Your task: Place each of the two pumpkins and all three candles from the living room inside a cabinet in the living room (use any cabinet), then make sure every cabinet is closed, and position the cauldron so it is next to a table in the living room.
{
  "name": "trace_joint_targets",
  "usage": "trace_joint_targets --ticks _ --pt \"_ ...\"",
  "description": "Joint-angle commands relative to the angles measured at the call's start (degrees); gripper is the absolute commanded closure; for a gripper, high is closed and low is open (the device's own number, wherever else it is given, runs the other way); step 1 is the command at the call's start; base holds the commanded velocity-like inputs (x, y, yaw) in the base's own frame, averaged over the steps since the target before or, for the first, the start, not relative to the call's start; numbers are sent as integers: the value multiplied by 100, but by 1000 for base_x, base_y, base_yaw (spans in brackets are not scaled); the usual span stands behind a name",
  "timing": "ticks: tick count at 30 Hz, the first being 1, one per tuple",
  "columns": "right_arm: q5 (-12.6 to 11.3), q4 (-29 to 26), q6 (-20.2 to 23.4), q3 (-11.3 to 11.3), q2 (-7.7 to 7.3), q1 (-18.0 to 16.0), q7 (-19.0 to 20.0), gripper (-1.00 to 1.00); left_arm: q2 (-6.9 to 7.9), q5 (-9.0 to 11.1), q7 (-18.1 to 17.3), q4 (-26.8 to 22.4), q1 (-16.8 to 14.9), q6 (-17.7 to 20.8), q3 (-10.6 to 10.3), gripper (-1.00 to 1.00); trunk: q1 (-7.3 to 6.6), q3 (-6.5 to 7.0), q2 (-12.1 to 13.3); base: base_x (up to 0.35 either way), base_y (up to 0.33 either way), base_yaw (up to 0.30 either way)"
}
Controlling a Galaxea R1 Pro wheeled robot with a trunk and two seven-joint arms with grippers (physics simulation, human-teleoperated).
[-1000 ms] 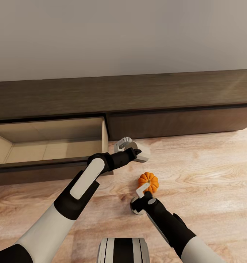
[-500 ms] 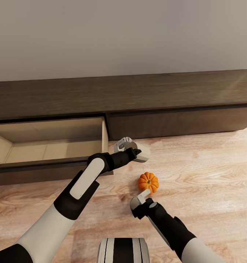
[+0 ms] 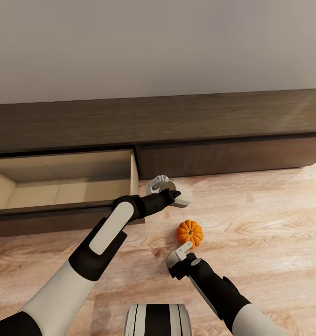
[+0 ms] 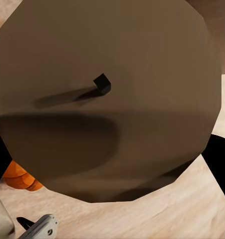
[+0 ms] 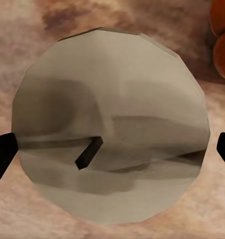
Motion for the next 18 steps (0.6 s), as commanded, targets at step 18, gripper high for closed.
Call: trace_joint_targets --ticks 18 --pt "-40 -37 -21 15 -6 -15 -1 -100 -6 1 -6 0 60 1 1 100 0 0 1 0 0 0"
